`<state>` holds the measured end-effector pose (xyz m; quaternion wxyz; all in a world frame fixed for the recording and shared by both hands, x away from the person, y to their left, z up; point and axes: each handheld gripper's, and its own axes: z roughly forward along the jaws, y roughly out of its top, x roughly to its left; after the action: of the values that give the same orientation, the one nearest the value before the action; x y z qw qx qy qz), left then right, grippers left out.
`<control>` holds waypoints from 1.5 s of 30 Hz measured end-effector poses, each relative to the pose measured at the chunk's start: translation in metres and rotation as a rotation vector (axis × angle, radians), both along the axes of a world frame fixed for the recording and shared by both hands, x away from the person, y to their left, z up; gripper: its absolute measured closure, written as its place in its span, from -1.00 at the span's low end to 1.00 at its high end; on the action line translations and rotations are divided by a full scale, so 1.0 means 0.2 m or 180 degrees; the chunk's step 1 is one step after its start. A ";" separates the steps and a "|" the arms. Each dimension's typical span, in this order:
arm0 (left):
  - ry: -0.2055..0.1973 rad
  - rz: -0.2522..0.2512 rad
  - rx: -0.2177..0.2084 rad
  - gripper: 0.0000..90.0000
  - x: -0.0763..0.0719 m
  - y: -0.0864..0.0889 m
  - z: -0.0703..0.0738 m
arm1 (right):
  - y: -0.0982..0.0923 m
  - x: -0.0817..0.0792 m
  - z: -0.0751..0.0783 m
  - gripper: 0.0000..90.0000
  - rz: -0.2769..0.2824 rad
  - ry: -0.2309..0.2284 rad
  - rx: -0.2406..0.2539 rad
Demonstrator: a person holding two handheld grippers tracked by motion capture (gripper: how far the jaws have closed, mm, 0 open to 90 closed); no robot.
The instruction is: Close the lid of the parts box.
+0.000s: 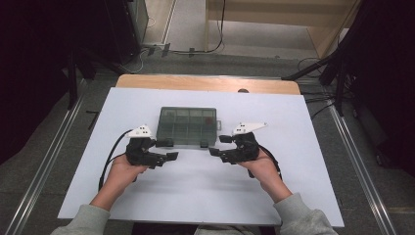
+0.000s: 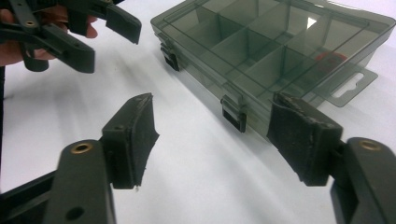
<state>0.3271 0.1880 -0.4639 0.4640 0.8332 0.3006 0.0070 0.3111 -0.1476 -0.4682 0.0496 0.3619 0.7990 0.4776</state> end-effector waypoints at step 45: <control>0.0218 -0.0070 0.0155 -0.36 -0.18 0.12 -0.06 | -0.22 -0.19 -0.11 -0.43 -0.0010 -0.0006 -0.0158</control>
<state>0.2903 0.2113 -0.4765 0.4330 0.8473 0.3068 -0.0194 0.2727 -0.1917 -0.4894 0.0600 0.3614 0.8100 0.4579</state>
